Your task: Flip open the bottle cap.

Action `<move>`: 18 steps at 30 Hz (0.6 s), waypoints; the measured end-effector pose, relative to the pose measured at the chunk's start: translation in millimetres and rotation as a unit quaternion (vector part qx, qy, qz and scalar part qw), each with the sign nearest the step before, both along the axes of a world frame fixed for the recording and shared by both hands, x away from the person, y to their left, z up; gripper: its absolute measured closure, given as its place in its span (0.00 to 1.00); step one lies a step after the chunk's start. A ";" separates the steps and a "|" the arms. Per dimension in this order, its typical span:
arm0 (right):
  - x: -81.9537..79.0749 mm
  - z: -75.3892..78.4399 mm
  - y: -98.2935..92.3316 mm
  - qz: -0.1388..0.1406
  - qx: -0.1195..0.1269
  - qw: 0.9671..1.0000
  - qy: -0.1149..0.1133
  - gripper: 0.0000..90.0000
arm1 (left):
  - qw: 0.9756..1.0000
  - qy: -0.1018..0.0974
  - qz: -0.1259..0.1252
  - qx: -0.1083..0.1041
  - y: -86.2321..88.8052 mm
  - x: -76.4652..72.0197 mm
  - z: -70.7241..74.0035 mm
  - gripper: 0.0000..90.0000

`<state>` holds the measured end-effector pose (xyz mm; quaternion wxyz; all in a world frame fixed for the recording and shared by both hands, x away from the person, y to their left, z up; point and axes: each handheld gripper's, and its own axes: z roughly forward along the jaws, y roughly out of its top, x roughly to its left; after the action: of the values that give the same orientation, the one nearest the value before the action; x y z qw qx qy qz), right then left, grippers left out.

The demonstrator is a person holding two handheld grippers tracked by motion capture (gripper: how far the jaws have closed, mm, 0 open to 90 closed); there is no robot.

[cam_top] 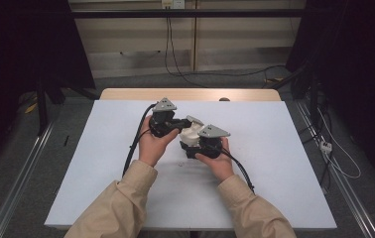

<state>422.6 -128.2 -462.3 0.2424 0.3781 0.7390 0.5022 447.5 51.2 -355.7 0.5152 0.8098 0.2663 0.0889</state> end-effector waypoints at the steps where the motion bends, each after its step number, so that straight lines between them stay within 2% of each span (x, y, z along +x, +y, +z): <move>1: 0.0 0.0 0.0 0.000 0.000 1.000 0.000 0.21 | 1.000 0.001 0.001 -0.001 -0.3 0.3 0.3 1.00; 18: 0.0 0.0 0.1 0.000 0.000 1.000 0.000 0.21 | 1.000 -0.006 -0.004 0.006 -8.8 5.3 8.8 1.00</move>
<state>422.7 -128.1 -462.3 0.2425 0.3784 0.7390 0.5019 452.8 42.4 -346.8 0.5124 0.8133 0.2596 0.0927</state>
